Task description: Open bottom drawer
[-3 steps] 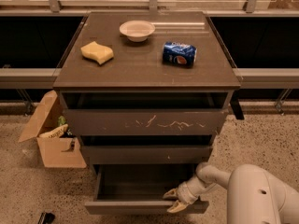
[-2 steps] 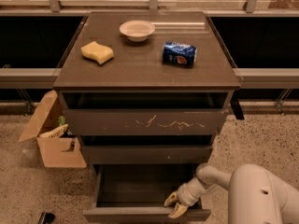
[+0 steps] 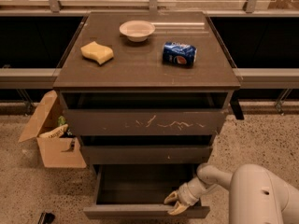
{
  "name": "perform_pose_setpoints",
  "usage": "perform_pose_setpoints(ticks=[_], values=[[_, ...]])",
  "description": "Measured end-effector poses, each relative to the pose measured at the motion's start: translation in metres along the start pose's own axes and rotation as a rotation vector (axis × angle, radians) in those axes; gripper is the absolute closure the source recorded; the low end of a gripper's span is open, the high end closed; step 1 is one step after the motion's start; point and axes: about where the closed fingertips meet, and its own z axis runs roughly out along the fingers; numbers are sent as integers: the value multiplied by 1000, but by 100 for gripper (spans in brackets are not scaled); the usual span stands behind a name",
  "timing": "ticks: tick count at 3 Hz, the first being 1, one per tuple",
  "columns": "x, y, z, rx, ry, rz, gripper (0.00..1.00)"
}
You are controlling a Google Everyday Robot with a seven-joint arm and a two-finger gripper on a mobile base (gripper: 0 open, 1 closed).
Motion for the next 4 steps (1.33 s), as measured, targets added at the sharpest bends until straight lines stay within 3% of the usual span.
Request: perform_pose_setpoints(ticks=[2,3,4], values=[[0,0,0,0,0,0,22],[-1,9,-14,1,-9,-22,0],[-1,33,-68,61,-8,-42,0]])
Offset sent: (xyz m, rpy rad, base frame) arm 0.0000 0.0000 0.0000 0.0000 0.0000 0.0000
